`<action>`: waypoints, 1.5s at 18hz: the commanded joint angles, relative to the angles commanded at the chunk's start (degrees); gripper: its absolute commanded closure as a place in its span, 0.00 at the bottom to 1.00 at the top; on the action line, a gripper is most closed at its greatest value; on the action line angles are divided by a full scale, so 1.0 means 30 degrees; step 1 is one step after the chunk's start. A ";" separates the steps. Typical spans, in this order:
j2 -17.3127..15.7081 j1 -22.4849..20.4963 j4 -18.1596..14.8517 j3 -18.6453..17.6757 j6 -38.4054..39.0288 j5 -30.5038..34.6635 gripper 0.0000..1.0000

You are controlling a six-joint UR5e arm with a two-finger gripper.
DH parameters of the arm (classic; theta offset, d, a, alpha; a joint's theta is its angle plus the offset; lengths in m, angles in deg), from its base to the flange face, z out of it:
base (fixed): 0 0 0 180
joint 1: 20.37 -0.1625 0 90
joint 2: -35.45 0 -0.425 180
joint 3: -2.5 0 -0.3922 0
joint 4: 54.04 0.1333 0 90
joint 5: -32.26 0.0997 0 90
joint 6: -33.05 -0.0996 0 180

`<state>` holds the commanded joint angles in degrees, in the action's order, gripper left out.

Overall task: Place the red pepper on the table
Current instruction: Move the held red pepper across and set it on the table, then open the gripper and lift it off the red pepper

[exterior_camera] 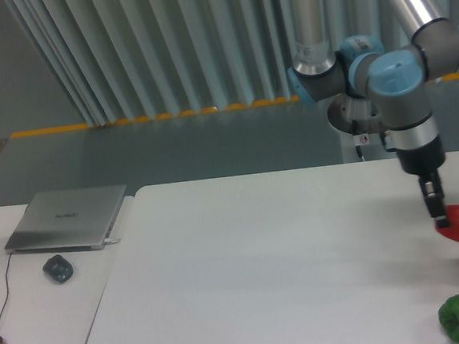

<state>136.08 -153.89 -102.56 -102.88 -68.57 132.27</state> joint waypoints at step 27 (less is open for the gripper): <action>0.1820 0.3462 0.0117 0.1757 0.7301 0.0062 0.00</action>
<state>141.54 -143.51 -102.20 -97.61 -46.67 132.46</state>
